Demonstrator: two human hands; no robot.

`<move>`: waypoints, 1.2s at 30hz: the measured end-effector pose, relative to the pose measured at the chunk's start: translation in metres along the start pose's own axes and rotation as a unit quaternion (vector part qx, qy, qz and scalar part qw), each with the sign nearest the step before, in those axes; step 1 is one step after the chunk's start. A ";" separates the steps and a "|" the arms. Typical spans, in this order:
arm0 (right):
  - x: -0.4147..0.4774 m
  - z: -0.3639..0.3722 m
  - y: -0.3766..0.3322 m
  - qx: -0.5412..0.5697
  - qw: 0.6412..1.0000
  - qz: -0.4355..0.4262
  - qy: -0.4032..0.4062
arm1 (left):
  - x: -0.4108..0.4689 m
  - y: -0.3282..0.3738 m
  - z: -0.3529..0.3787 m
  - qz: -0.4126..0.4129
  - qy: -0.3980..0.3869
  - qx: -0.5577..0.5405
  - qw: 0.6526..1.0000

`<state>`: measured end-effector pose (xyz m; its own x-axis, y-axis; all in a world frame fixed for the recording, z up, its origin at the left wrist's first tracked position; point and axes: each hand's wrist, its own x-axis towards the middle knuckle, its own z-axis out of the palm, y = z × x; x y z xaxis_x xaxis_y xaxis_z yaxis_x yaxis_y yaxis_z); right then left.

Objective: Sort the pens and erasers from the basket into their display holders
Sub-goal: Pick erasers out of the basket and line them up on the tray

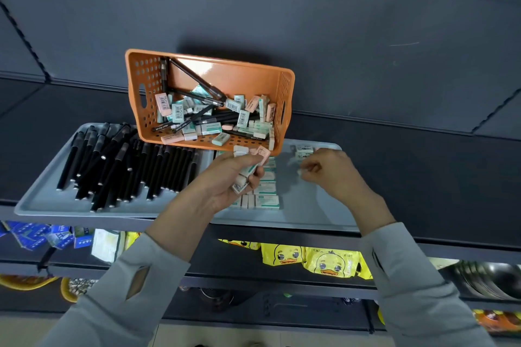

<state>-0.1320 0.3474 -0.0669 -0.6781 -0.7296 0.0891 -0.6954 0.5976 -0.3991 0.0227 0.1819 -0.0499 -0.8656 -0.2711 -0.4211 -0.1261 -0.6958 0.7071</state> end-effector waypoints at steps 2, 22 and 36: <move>0.004 0.004 -0.001 0.009 0.999 0.012 0.041 | 0.001 -0.002 0.001 0.019 0.001 0.052 0.998; 0.008 -0.020 0.006 0.343 0.916 0.167 0.123 | -0.001 0.001 -0.011 0.086 0.083 0.159 0.980; -0.046 -0.033 0.021 0.155 0.982 0.111 -0.014 | 0.010 -0.022 0.026 0.071 0.030 0.222 0.972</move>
<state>-0.1230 0.4049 -0.0491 -0.7946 -0.6046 -0.0543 -0.4232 0.6159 -0.6645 0.0045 0.2117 -0.0554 -0.8615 -0.3908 -0.3242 -0.2158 -0.2963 0.9304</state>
